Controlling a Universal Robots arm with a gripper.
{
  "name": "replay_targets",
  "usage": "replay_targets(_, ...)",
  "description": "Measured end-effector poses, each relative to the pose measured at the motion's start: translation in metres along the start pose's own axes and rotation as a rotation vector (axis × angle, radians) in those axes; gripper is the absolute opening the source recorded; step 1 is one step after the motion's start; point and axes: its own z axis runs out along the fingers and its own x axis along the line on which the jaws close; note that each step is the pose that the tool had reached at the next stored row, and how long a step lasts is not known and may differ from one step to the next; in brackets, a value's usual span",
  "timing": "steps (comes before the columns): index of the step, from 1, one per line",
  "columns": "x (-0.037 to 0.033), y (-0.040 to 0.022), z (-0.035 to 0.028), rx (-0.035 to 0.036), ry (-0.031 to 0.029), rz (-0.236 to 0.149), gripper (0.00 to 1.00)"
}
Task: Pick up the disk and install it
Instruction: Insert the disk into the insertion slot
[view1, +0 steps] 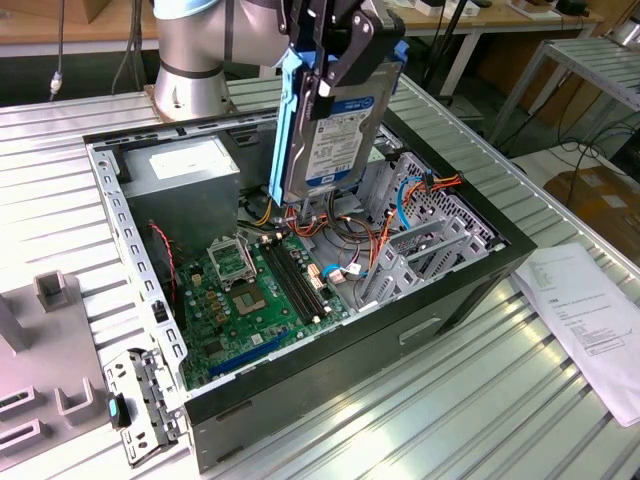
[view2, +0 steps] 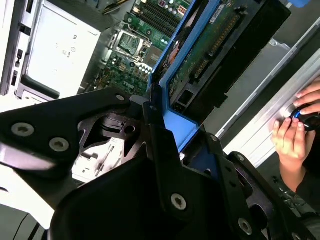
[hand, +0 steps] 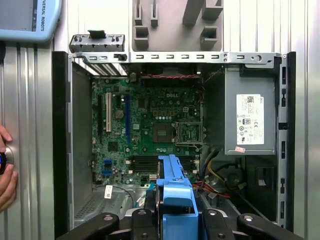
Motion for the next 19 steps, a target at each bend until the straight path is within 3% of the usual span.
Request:
replay_targets(11,0.0298,-0.0057,0.001,0.0,0.0001,0.0,0.37)
replay_targets(13,0.0326,-0.0112,0.0016,0.0,0.0,0.0,0.37)
replay_targets(19,0.0354,-0.0365,0.0043,0.0,0.0,0.0,0.37)
